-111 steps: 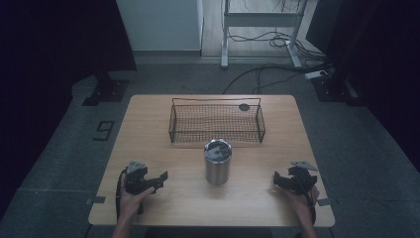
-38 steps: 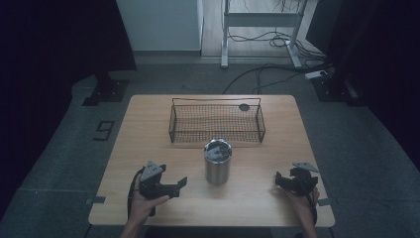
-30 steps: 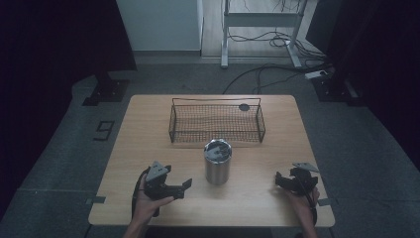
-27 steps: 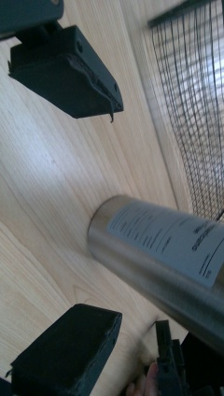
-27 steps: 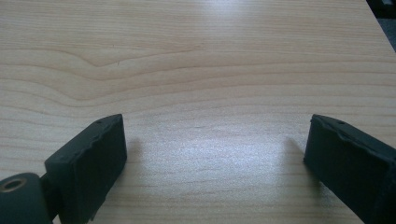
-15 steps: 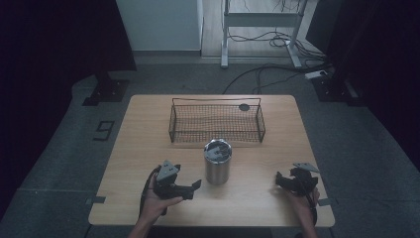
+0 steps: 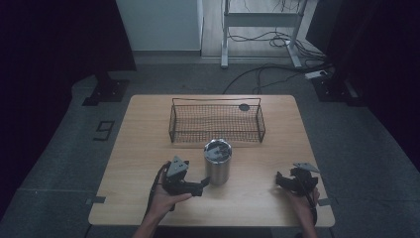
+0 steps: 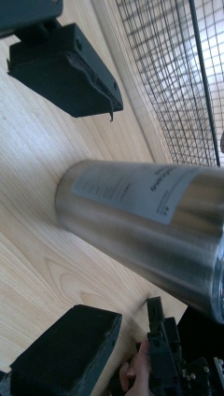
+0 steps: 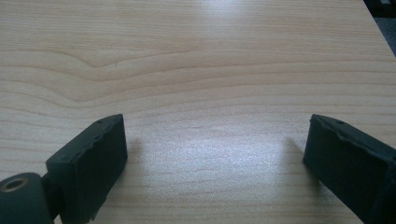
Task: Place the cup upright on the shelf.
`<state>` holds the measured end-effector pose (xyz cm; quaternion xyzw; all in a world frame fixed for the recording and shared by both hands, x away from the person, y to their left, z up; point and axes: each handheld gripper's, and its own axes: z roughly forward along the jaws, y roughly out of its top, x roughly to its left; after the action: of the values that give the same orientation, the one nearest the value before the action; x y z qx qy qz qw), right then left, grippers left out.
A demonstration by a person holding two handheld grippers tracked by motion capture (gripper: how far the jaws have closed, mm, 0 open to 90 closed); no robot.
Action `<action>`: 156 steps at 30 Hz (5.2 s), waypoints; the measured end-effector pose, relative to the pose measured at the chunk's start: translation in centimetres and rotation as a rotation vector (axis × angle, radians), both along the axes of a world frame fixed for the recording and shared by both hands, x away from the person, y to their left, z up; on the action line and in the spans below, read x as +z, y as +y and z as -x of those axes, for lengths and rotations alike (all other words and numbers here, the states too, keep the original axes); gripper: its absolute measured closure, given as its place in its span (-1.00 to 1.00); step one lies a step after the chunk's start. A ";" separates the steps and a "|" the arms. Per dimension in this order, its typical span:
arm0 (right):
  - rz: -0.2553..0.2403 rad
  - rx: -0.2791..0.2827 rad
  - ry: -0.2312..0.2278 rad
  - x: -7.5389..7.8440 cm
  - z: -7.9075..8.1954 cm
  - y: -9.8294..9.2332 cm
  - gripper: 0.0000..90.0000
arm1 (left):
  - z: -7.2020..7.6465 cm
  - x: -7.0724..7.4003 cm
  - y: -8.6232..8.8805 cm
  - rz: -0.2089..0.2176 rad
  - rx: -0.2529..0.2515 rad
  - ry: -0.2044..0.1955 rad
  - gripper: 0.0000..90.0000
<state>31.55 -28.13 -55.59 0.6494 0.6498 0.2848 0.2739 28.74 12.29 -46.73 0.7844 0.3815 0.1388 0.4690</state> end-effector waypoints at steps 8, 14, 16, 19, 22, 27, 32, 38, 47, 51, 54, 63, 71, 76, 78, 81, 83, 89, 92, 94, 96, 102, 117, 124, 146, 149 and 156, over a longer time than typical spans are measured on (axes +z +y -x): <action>-0.001 0.000 0.000 0.0 0.0 0.0 -0.87 | -0.7 0.2 -1.5 -0.017 0.006 0.001 -0.95; 0.000 0.000 0.000 0.0 0.0 0.0 -0.87 | -1.2 0.2 -2.1 -0.027 0.013 0.002 -0.95; 0.000 0.000 0.000 0.0 0.0 0.0 -0.87 | -1.2 0.2 -2.2 -0.028 0.012 0.003 -0.95; 0.000 0.000 0.000 0.0 0.0 0.0 -0.87 | -1.5 0.2 -2.8 -0.031 0.008 0.006 -0.95; 0.000 0.000 0.000 0.0 0.0 0.0 -0.87 | -1.7 0.3 -3.2 -0.036 0.013 0.002 -0.95; 0.000 0.000 0.000 0.0 0.0 0.0 -0.87 | -2.0 0.4 -3.9 -0.047 0.022 -0.003 -0.96; -0.001 0.000 0.000 0.0 0.0 0.0 -0.87 | -2.3 0.5 -4.7 -0.061 0.019 -0.010 -0.97; -0.001 0.000 0.000 0.0 0.0 0.0 -0.87 | -2.9 0.2 -5.8 -0.073 0.040 -0.034 -0.98; -0.001 0.000 0.000 0.0 0.0 0.0 -0.87 | -3.5 -0.1 -6.7 -0.090 0.062 -0.036 -0.99; -0.001 0.000 0.000 0.0 0.0 0.0 -0.87 | -3.9 -0.2 -7.2 -0.091 0.079 -0.039 -0.99; -0.002 -0.001 -0.001 0.0 0.0 0.0 -0.87 | -4.3 -0.6 -7.6 -0.081 0.091 -0.049 -0.99; -0.002 0.001 -0.003 0.0 0.1 -0.1 -0.86 | -4.8 -1.5 -8.1 -0.092 0.103 -0.052 -0.95; -0.002 0.001 -0.003 0.0 0.1 -0.1 -0.86 | -4.7 -1.4 -7.7 -0.101 0.073 -0.062 -0.92; -0.002 0.001 -0.003 0.0 0.1 -0.1 -0.86 | -4.7 -1.4 -7.5 -0.096 0.071 -0.058 -0.92; -0.002 0.001 -0.003 0.0 0.1 -0.1 -0.86 | -4.7 -1.3 -7.3 -0.087 0.072 -0.052 -0.92; -0.002 0.001 -0.003 0.0 0.1 -0.1 -0.86 | -4.8 -1.2 -6.9 -0.072 0.081 -0.035 -0.91; -0.002 0.000 -0.003 0.0 0.1 -0.1 -0.86 | -4.8 -1.2 -6.7 -0.071 0.093 -0.033 -0.91; -0.002 0.000 -0.003 0.0 0.1 -0.1 -0.86 | -4.7 -0.9 -6.1 -0.061 0.102 -0.043 -0.91; -0.002 0.000 -0.003 0.0 0.1 -0.1 -0.86 | -4.3 -0.5 -5.9 -0.050 0.095 -0.053 -0.91; -0.002 0.000 -0.003 0.0 0.1 -0.1 -0.86 | -4.2 -0.3 -5.8 -0.047 0.091 -0.053 -0.91; -0.002 0.000 -0.003 0.0 0.1 -0.1 -0.86 | -4.2 -0.2 -5.8 -0.044 0.092 -0.056 -0.91; -0.002 0.000 -0.003 0.0 0.1 -0.1 -0.86 | -4.0 0.3 -5.3 -0.049 0.103 -0.067 -0.91; 0.000 -0.001 -0.003 0.0 0.1 -0.1 -0.86 | -3.8 1.4 -4.2 -0.053 0.113 -0.082 -0.91; 0.000 -0.002 -0.003 0.0 0.1 -0.1 -0.85 | -4.1 2.3 -3.4 -0.037 0.104 -0.073 -0.91; 0.000 -0.002 -0.003 0.0 0.1 -0.1 -0.85 | -4.7 3.1 -1.9 -0.042 0.140 -0.079 -0.91; 0.000 -0.002 -0.003 0.0 0.1 -0.1 -0.85 | -4.8 3.2 -1.7 -0.038 0.143 -0.075 -0.91; 0.000 -0.002 -0.003 0.0 0.1 -0.1 -0.85 | -5.1 3.8 -1.2 -0.038 0.156 -0.087 -0.91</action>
<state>31.49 -28.19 -55.59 0.6496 0.6487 0.2854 0.2751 33.87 11.11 -42.93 0.7543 0.4181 0.2162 0.4578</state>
